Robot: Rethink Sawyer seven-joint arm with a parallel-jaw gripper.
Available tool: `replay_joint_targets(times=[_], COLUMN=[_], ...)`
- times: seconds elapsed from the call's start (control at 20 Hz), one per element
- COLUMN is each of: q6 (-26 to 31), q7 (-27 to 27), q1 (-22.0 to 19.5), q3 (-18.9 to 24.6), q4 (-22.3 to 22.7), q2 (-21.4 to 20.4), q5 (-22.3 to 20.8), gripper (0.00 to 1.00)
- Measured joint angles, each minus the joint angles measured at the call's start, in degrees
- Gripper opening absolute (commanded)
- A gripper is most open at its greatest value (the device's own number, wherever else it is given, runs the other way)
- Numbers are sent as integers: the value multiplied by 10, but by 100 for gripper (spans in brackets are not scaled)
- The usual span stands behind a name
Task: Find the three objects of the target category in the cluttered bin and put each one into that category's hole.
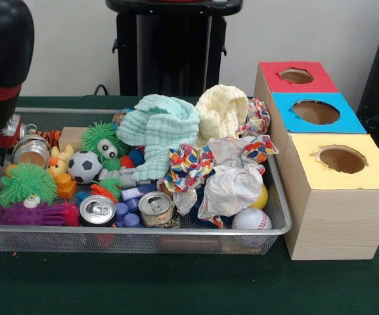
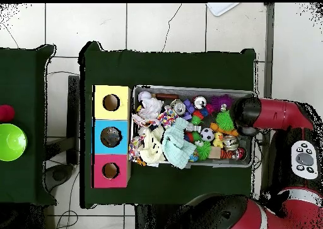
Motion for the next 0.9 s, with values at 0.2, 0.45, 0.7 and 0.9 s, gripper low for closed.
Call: replay_joint_targets(times=[0.2, 0.45, 0.7, 0.9], q6=[0, 0, 0, 0], q7=[0, 0, 0, 0], q1=[-1, -6, -11, -14], q3=[0, 0, 0, 0], q4=[1, 1, 3, 6], q2=[1, 2, 2, 2], q5=[0, 0, 0, 1], gripper=[100, 100, 100, 100])
